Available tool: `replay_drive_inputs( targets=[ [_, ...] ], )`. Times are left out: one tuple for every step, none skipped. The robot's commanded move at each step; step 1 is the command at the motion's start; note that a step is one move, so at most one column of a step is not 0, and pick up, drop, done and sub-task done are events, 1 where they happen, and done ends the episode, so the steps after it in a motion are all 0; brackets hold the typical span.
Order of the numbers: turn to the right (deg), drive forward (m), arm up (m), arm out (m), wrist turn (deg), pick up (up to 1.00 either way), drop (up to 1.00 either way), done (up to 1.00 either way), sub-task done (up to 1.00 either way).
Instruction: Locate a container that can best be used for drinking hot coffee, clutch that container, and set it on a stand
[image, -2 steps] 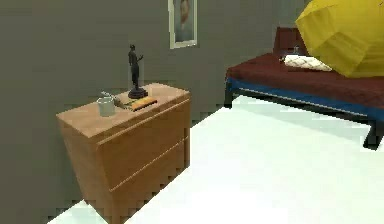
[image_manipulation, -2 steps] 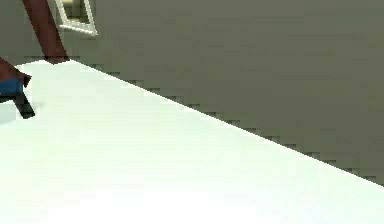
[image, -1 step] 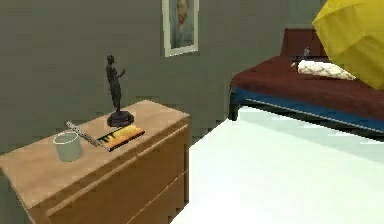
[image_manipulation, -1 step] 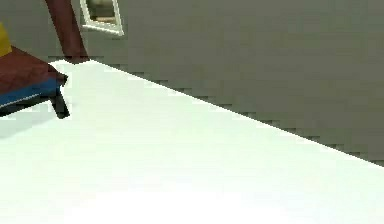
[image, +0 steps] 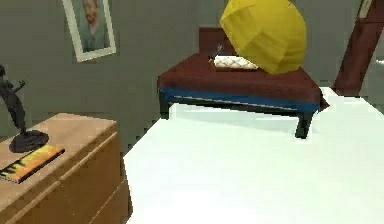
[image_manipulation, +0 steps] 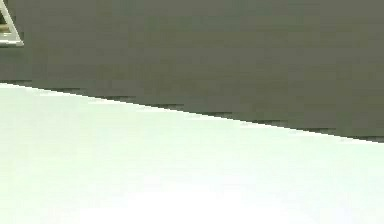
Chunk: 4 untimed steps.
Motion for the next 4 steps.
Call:
replay_drive_inputs(
  targets=[
    [0.0,0.05,0.00,0.00,0.0,0.00,0.00,0.00,0.00],
    [-45.0,0.00,0.00,0.00,0.0,0.00,0.00,0.00,0.00],
    [-45.0,0.00,0.00,0.00,0.0,0.00,0.00,0.00,0.00],
    [-45.0,0.00,0.00,0.00,0.0,0.00,0.00,0.00,0.00]
  ],
)
